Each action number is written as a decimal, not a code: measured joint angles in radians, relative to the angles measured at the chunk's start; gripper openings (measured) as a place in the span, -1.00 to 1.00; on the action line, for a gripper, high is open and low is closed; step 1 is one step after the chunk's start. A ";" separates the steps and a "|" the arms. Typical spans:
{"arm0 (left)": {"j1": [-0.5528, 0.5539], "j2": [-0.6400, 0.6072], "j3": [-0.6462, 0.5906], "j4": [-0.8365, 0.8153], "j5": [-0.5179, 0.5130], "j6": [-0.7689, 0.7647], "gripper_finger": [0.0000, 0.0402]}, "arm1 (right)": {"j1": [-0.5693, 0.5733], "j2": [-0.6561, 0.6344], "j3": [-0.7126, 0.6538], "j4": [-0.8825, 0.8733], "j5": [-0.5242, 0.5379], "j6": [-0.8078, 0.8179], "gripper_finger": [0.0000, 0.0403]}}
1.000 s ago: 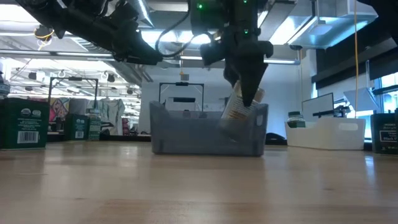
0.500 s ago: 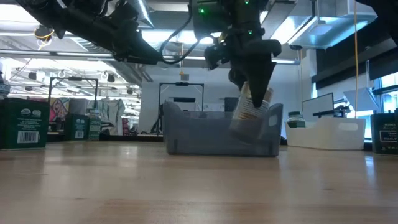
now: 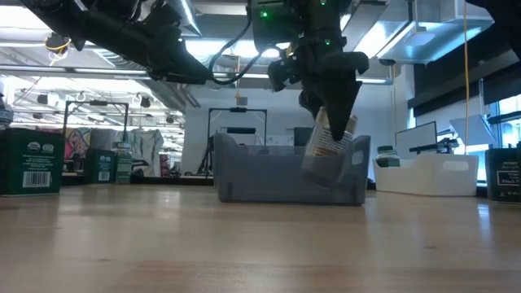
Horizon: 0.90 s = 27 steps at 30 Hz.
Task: Sort spices by type
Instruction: Put the golden seasoning bottle into the bottom black bin, then put the black seasoning can into the top black bin
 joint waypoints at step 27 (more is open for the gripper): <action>0.003 0.000 0.000 -0.014 0.000 -0.064 0.64 | 0.038 -0.051 0.173 -0.166 0.002 0.061 0.94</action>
